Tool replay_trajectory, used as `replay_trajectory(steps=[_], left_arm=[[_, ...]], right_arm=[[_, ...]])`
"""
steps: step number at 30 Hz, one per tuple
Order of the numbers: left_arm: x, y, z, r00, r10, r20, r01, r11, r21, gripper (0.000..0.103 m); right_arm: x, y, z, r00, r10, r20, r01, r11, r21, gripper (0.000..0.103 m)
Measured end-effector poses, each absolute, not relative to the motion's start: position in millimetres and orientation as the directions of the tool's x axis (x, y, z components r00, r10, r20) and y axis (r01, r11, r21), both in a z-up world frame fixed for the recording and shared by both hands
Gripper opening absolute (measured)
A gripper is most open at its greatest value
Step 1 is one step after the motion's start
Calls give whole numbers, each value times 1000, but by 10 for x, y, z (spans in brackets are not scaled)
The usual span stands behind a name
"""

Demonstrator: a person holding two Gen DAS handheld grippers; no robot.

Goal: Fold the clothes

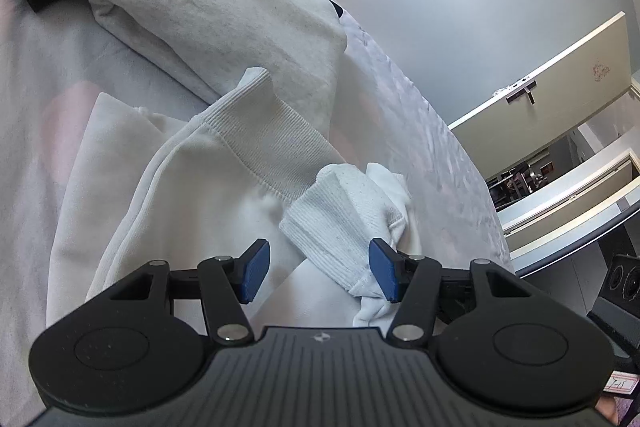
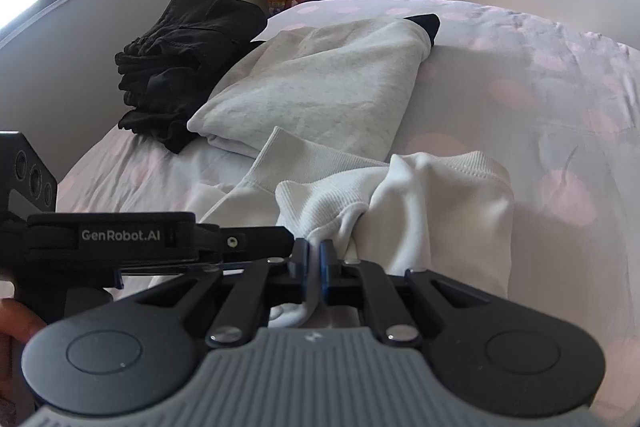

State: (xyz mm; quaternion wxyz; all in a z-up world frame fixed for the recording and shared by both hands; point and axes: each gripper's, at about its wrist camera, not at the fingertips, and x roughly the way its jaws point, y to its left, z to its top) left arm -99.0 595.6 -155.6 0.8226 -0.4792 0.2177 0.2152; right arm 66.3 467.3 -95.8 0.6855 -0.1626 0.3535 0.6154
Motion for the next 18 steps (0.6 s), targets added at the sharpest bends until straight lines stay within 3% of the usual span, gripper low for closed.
replay_trajectory(steps=[10, 15, 18], left_arm=[[-953, 5943, -1565, 830, 153, -536, -538, 476, -696, 59], [-936, 5932, -1563, 840, 155, -519, -521, 493, -696, 30], [-928, 5927, -1559, 846, 157, -510, -513, 500, -697, 20]], right_arm=[[614, 4680, -954, -3, 729, -685, -962, 186, 201, 7], [623, 4665, -957, -16, 728, -685, -961, 178, 211, 7], [620, 4641, -944, -13, 730, -683, -962, 178, 208, 7]])
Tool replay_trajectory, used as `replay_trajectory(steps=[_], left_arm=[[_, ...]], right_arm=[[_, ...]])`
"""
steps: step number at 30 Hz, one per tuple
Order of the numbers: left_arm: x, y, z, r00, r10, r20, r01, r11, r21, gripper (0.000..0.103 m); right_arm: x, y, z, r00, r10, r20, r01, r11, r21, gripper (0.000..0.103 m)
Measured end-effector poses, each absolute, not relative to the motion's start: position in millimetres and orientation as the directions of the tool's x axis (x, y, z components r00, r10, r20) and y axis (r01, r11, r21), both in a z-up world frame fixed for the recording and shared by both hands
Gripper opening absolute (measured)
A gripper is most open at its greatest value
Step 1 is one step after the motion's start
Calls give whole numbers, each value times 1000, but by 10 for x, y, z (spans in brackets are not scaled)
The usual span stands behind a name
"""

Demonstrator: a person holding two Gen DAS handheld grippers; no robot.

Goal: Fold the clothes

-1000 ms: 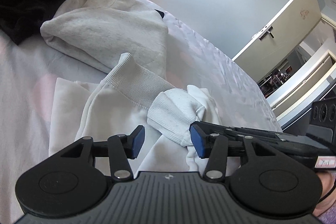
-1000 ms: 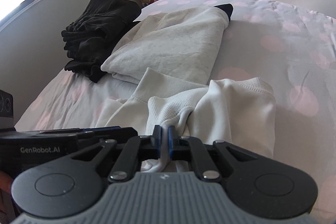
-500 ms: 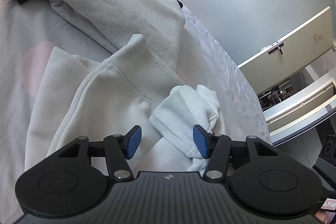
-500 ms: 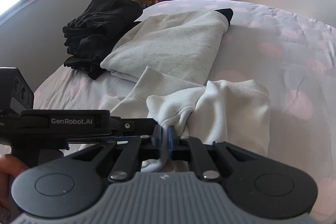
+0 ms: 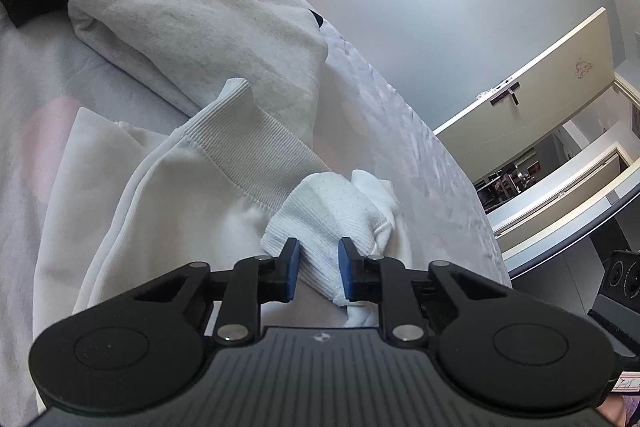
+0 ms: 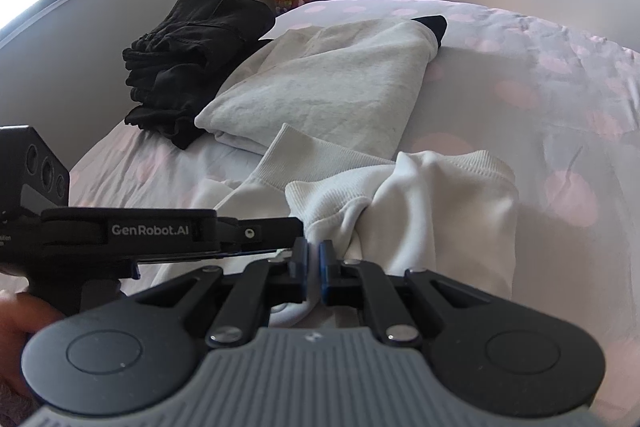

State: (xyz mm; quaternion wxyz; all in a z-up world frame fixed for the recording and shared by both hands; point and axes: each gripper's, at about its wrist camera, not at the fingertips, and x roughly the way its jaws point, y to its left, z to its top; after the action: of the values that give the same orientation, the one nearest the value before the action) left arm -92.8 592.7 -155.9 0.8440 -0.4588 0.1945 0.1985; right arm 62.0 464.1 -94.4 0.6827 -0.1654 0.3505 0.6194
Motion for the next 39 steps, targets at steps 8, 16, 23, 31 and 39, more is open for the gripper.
replay_trajectory(steps=[8, 16, 23, 31, 39], left_arm=[[-1022, 6054, -1653, 837, 112, -536, -537, 363, -762, 42], [-1110, 6152, -1823, 878, 30, -478, -474, 190, -860, 58], [-1042, 6136, -1812, 895, 82, -439, -445, 223, -867, 36], [-1126, 6151, -1410, 907, 206, -368, -421, 389, -820, 8], [-855, 6272, -851, 792, 275, -546, -557, 692, -459, 8]], right_arm=[[575, 4490, -879, 12, 730, -683, -968, 180, 175, 15], [538, 4462, -943, 7, 723, -691, -965, 185, 184, 21], [510, 4415, -935, 19, 727, -686, -967, 188, 172, 21], [579, 4102, -846, 118, 746, -655, -945, 286, 156, 24], [711, 3851, -890, 144, 743, -654, -914, 354, 200, 30]])
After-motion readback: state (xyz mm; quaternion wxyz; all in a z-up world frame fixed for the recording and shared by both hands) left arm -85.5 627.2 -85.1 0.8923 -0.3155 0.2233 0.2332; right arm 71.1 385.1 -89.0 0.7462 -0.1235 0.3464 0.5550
